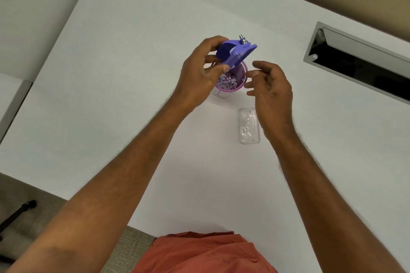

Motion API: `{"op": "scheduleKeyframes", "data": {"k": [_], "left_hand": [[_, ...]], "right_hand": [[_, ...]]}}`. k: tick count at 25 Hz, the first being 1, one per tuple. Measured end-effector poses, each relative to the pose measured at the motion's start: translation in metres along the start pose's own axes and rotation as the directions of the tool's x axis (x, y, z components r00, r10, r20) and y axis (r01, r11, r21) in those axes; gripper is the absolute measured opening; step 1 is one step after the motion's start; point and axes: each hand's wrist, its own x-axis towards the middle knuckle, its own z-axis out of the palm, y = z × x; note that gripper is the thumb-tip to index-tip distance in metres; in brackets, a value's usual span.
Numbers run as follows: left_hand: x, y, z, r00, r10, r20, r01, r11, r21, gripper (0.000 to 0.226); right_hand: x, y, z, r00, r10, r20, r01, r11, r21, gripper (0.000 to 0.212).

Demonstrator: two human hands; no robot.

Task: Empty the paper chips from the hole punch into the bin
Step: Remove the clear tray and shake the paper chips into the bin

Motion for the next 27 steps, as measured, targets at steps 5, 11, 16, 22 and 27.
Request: {"op": "scheduleKeyframes", "data": {"k": [5, 11, 16, 22, 27], "left_hand": [[-0.015, -0.006, 0.006, 0.965, 0.247, 0.084, -0.261, 0.933, 0.246, 0.045], [-0.022, -0.008, 0.013, 0.904, 0.386, 0.184, -0.426, 0.776, 0.465, 0.042], [-0.015, -0.016, 0.012, 0.974, 0.168, 0.15, -0.219, 0.864, 0.453, 0.085], [-0.009, -0.028, 0.012, 0.982, 0.048, 0.18, -0.112, 0.926, 0.361, 0.097], [-0.006, -0.028, 0.012, 0.984, 0.037, 0.176, -0.101, 0.925, 0.368, 0.092]], "right_hand": [[-0.006, -0.009, 0.0, 0.982, 0.168, 0.085, -0.185, 0.944, 0.274, 0.033], [-0.008, -0.008, -0.003, 0.956, 0.264, 0.127, -0.293, 0.891, 0.346, 0.039], [-0.007, 0.002, -0.007, 0.925, 0.346, 0.158, -0.38, 0.838, 0.392, 0.046], [-0.008, 0.012, -0.005, 0.924, 0.345, 0.168, -0.383, 0.84, 0.385, 0.043], [-0.004, 0.015, -0.004, 0.907, 0.39, 0.158, -0.419, 0.802, 0.426, 0.043]]}}
